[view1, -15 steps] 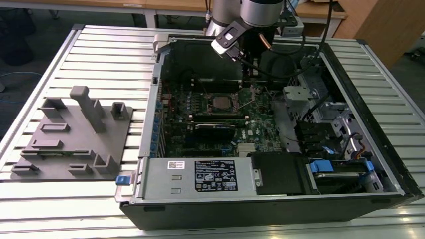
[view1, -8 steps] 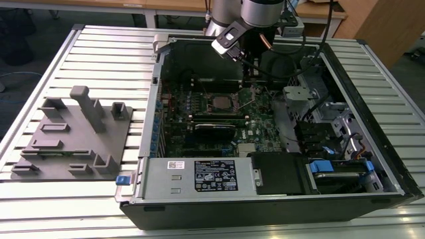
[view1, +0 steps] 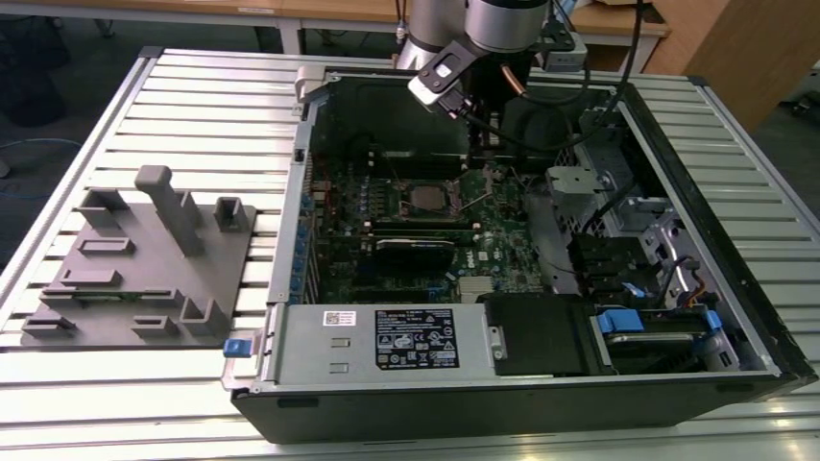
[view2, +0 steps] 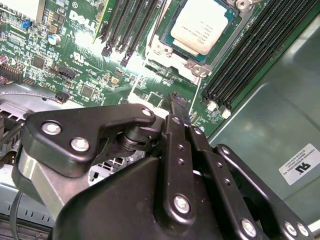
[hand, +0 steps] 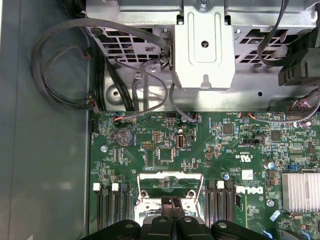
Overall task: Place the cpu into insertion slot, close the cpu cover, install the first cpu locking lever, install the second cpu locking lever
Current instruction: 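Close the cpu cover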
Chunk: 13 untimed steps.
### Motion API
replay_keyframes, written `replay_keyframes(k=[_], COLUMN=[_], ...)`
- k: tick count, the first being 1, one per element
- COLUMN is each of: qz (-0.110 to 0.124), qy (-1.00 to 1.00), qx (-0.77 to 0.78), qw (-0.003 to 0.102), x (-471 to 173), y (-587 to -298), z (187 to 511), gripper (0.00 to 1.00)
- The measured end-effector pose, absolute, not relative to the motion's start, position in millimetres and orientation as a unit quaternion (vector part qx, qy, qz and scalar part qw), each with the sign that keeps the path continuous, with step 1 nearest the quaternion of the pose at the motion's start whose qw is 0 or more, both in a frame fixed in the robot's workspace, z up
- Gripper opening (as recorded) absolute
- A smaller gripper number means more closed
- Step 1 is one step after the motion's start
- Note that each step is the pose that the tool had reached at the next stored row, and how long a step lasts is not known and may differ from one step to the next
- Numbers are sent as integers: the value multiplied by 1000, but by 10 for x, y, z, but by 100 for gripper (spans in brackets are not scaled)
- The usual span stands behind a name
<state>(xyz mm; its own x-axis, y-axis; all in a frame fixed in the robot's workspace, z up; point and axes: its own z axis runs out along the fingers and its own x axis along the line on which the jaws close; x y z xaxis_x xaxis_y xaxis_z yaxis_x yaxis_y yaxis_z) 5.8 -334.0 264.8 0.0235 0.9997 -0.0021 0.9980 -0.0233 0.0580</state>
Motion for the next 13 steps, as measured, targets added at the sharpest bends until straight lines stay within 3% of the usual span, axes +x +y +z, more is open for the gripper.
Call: replay_keyframes(k=[13], qz=[20], qy=[698], qx=[715], qw=[21], x=[243], y=[-3341], z=[2640], gripper=[10])
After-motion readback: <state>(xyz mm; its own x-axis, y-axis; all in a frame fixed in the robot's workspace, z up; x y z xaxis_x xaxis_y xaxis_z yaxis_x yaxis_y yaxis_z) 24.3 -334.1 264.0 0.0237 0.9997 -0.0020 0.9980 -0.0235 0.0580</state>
